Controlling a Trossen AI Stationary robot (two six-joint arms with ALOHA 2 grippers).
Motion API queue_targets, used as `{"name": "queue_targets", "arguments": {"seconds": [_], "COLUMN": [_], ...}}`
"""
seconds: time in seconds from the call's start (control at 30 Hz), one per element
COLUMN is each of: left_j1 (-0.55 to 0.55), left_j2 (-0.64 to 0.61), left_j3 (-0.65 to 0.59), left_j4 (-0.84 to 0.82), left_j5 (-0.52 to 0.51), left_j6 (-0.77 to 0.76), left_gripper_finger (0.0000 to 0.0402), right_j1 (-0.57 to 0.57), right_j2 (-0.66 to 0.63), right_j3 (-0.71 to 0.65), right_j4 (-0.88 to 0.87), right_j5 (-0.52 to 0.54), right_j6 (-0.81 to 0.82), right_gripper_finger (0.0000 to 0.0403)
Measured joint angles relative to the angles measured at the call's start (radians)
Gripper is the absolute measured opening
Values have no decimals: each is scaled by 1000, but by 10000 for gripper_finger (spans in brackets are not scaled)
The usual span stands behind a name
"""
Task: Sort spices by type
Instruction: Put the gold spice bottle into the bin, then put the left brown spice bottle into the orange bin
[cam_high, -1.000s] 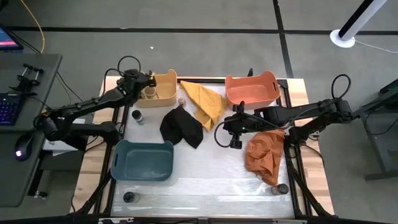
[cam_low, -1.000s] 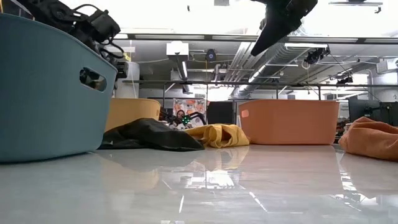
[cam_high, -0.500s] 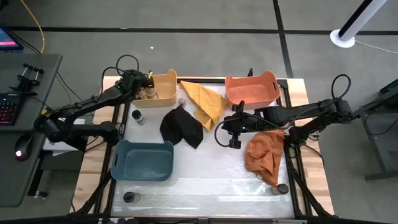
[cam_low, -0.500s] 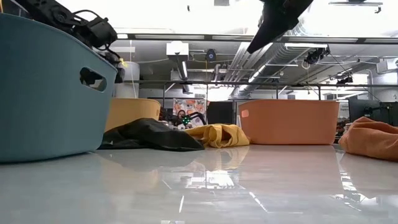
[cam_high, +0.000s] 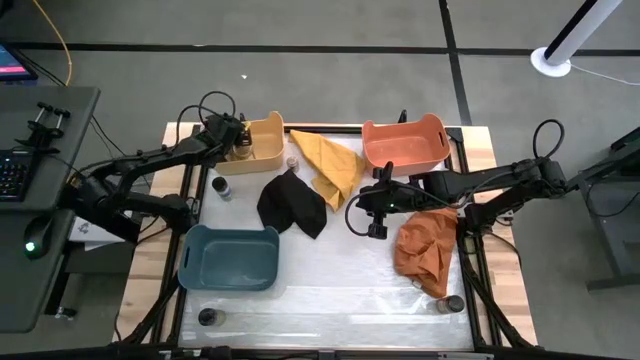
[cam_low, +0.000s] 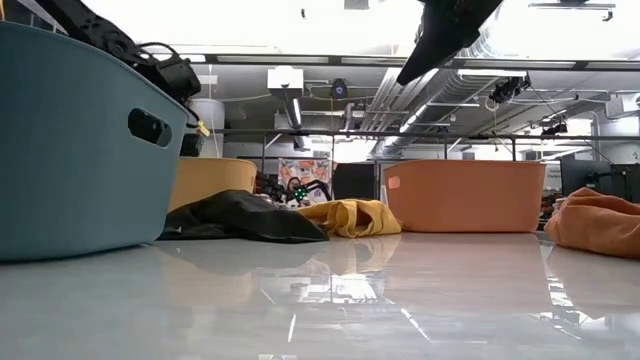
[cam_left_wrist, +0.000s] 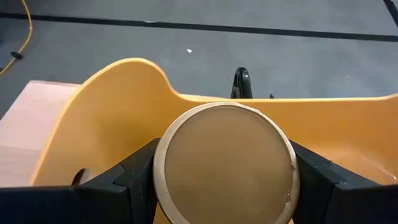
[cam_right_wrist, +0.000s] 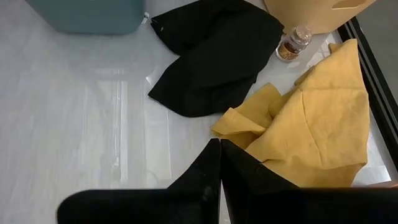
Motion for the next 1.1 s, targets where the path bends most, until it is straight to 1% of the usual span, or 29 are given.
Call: {"name": "queue_targets", "arguments": {"seconds": [0.1,0.13,0.27,0.37,0.77,0.97,1.03,1.1], "left_j1": [0,0,-2,-3,-4,-4,-5,-16], "left_j2": [4,3,-9,-17,-83,-141,-150,-154], "left_j3": [0,-1,-4,-5,-3,58,85,113], "left_j4": [7,9,7,3,0,35,33,36], "left_j5": [5,12,31,37,78,77,95,137], "left_j6": [-3,-8,-11,-10,-1,65,77,89], "left_gripper_finger": [237,243,304,327,320,320,320,320], "right_j1": [0,0,0,0,0,0,0,0], "right_j2": [0,0,0,0,0,0,0,0], "right_j3": [0,0,0,0,0,0,0,0], "right_j4": [0,0,0,0,1,3,6,6], "right_j5": [0,0,0,0,0,0,0,0], "right_j6": [0,0,0,0,0,0,0,0], "right_gripper_finger": [0,0,0,0,0,0,0,0]}}
